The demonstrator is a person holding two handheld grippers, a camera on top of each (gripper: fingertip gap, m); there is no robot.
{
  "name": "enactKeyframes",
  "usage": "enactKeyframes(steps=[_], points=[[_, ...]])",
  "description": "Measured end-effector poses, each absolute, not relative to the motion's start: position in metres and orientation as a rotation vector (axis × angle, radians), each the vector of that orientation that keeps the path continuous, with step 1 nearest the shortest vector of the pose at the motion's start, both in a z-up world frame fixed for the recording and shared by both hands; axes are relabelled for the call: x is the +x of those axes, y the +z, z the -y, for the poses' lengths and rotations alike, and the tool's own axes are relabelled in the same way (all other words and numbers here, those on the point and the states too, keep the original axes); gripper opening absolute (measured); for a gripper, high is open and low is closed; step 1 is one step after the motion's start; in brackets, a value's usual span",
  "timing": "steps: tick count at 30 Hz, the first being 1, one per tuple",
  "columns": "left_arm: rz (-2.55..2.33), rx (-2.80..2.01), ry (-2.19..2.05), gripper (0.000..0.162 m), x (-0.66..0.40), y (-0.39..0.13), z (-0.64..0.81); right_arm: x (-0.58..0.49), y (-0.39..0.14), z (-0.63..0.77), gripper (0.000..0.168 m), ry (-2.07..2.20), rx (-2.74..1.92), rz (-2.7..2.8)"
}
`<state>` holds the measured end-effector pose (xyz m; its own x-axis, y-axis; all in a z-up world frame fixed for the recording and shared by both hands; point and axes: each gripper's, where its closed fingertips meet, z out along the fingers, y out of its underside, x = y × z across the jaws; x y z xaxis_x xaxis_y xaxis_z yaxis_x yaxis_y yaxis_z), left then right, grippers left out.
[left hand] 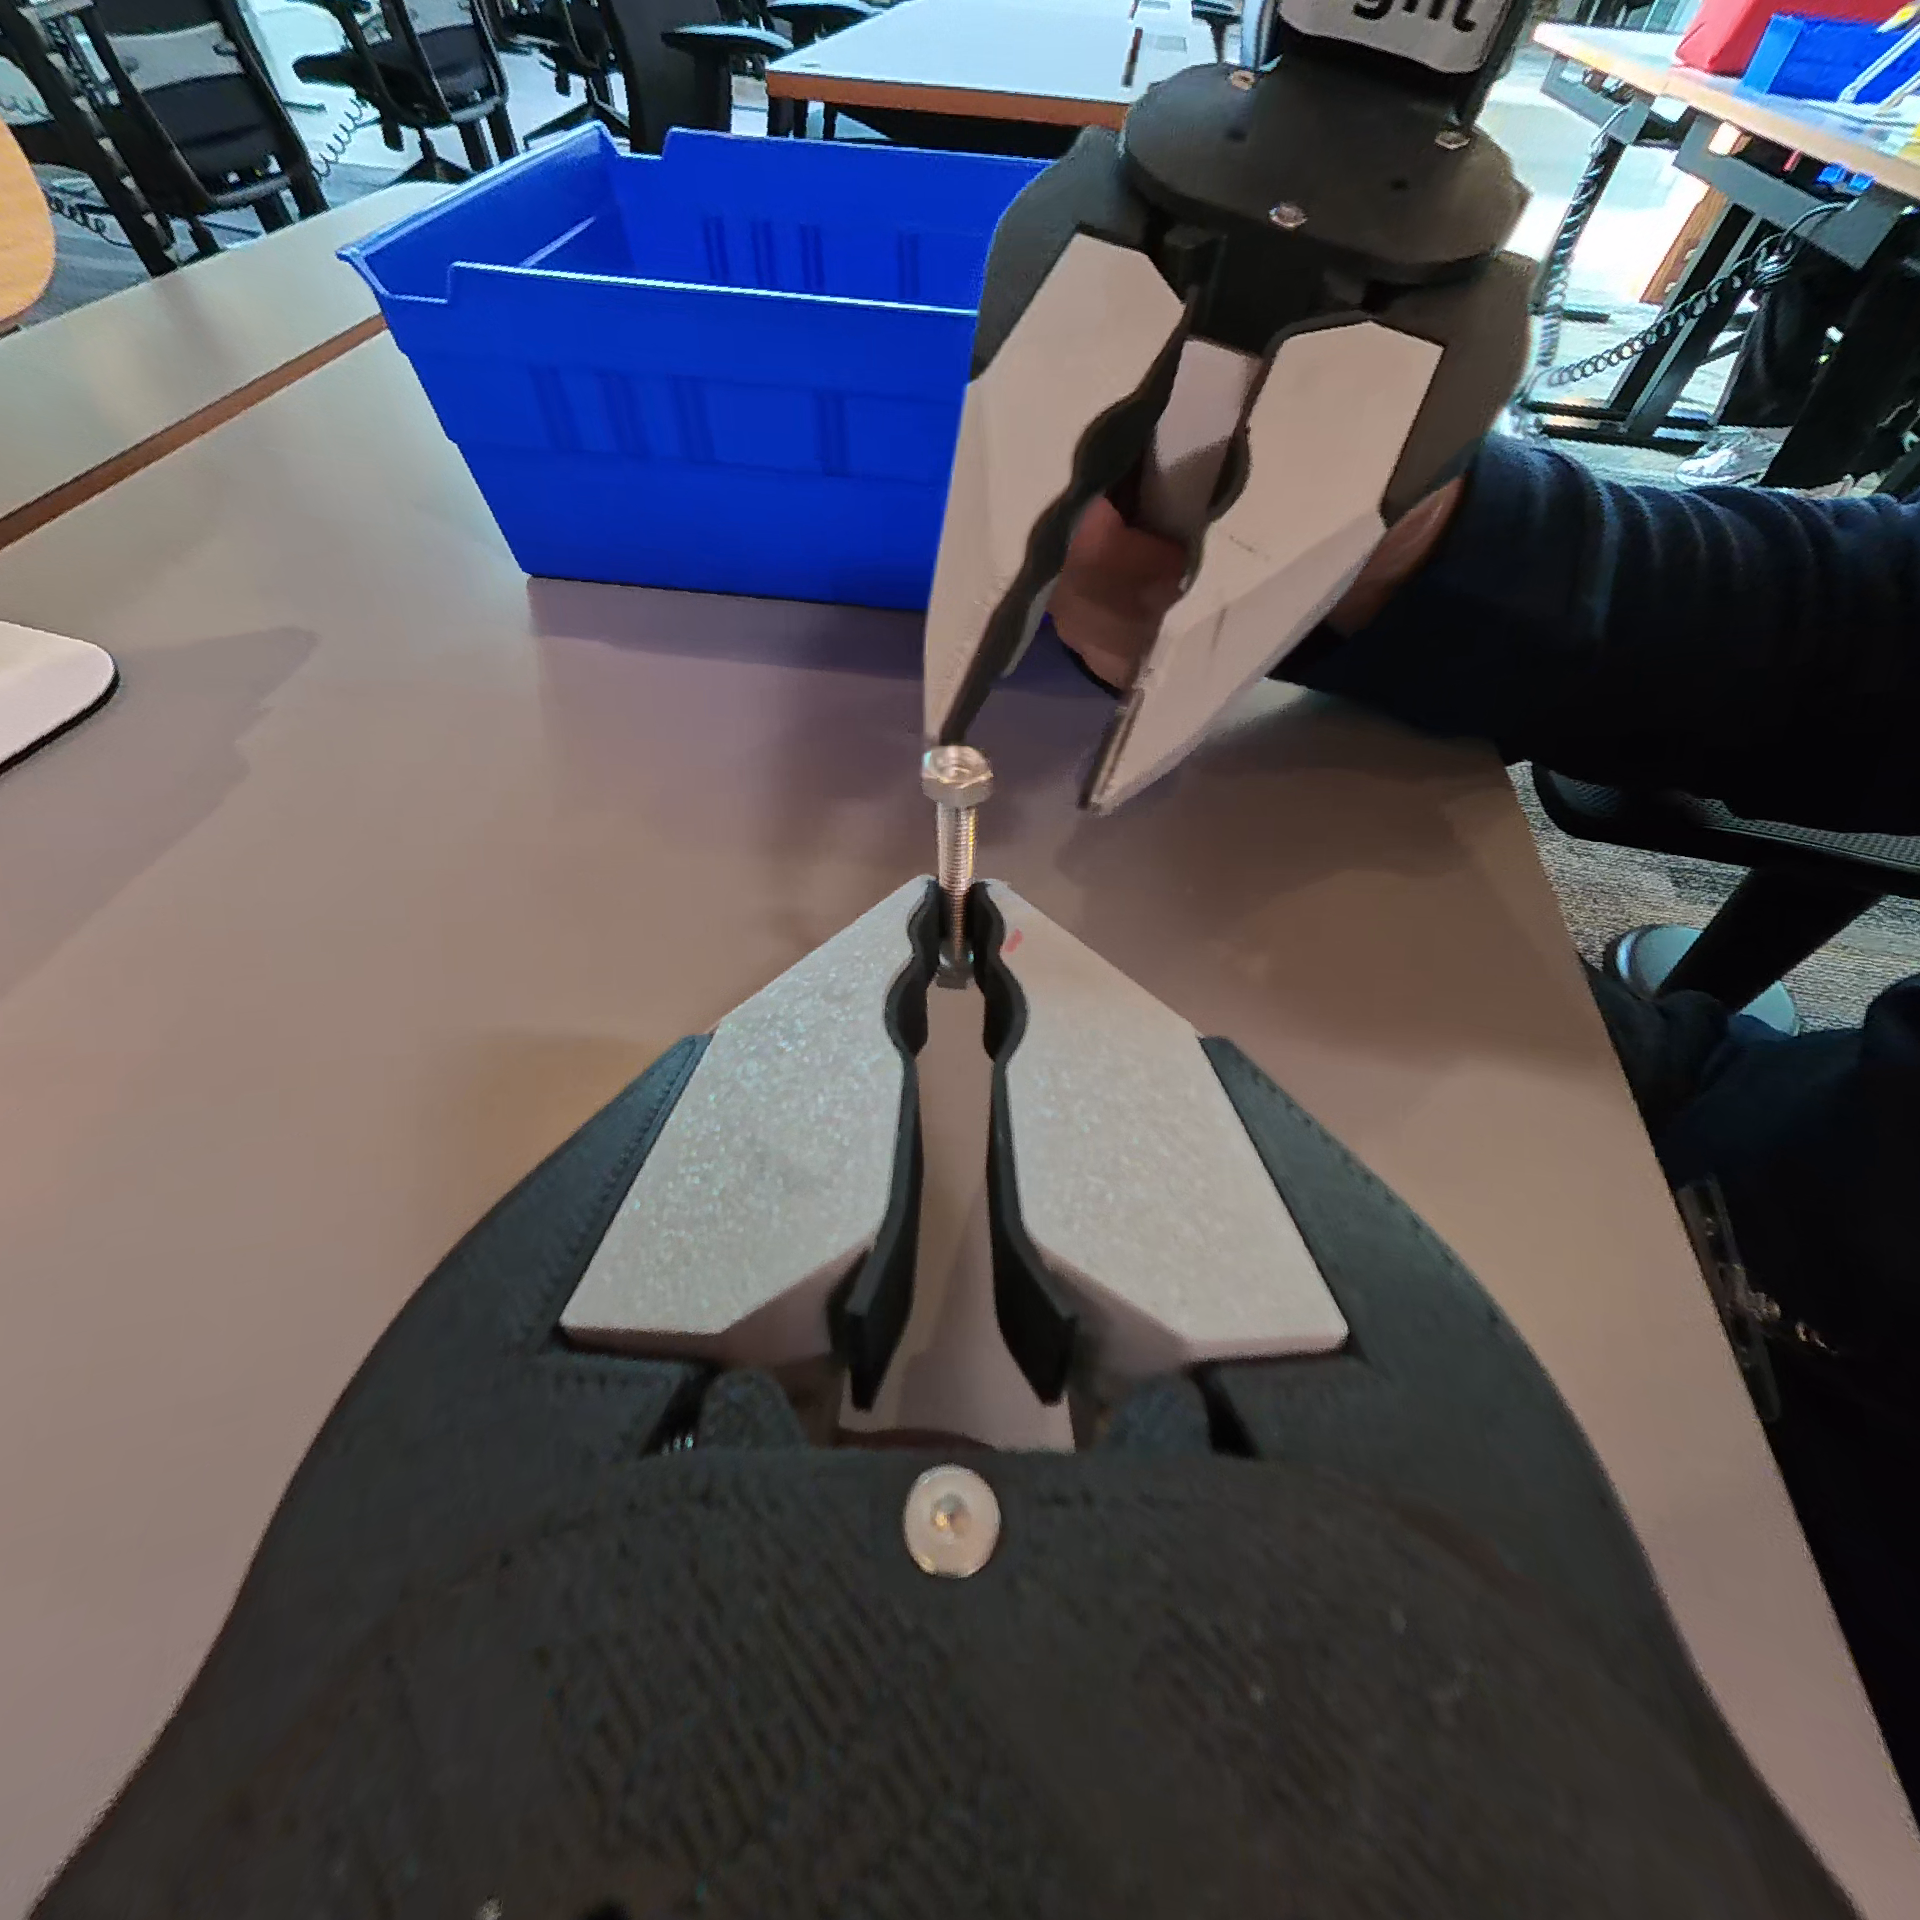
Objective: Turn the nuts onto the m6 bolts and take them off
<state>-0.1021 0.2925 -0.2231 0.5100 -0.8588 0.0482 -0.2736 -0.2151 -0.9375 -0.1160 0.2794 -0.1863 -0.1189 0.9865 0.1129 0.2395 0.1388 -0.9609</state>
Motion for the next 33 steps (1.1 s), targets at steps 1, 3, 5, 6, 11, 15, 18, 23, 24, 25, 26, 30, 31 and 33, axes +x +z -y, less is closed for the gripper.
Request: enactKeyframes(steps=[1,3,5,6,11,15,18,23,24,25,26,30,31,33], points=[[-0.950,-1.754,-0.724,0.003,-0.103,-0.223,-0.294,-0.116,-0.186,-0.278,0.016,1.062,-1.236,1.534],[-0.924,-1.763,-0.719,0.003,-0.107,-0.223,-0.297,-0.115,-0.186,-0.277,0.013,1.066,-1.230,1.539],[-0.917,-1.760,-0.728,0.003,-0.107,-0.222,-0.297,-0.114,-0.184,-0.279,0.014,1.060,-1.230,1.523],[-0.922,-1.756,-0.731,0.003,-0.106,-0.222,-0.296,-0.114,-0.183,-0.282,0.015,1.058,-1.233,1.510],[-0.949,-1.755,-0.730,0.003,-0.102,-0.224,-0.294,-0.116,-0.185,-0.284,0.020,1.069,-1.258,1.501],[-0.930,-1.763,-0.715,0.003,-0.105,-0.224,-0.297,-0.116,-0.187,-0.278,0.018,1.061,-1.241,1.534],[-0.898,-1.765,-0.719,0.003,-0.109,-0.222,-0.300,-0.115,-0.185,-0.279,0.015,1.066,-1.235,1.526],[-0.949,-1.739,-0.721,0.003,-0.102,-0.221,-0.294,-0.116,-0.183,-0.288,0.020,1.066,-1.268,1.472],[-0.959,-1.742,-0.721,0.003,-0.100,-0.223,-0.293,-0.117,-0.184,-0.288,0.020,1.065,-1.274,1.479],[-0.964,-1.744,-0.722,0.003,-0.099,-0.224,-0.292,-0.117,-0.186,-0.287,0.021,1.063,-1.275,1.490],[-0.966,-1.745,-0.721,0.003,-0.099,-0.224,-0.292,-0.118,-0.187,-0.285,0.021,1.060,-1.271,1.501],[-0.938,-1.751,-0.705,0.003,-0.104,-0.223,-0.296,-0.118,-0.187,-0.281,0.021,1.050,-1.256,1.520],[-0.918,-1.759,-0.696,0.003,-0.107,-0.223,-0.299,-0.117,-0.187,-0.280,0.016,1.058,-1.252,1.525],[-0.892,-1.766,-0.709,0.003,-0.110,-0.222,-0.301,-0.115,-0.184,-0.282,0.016,1.066,-1.251,1.508]])
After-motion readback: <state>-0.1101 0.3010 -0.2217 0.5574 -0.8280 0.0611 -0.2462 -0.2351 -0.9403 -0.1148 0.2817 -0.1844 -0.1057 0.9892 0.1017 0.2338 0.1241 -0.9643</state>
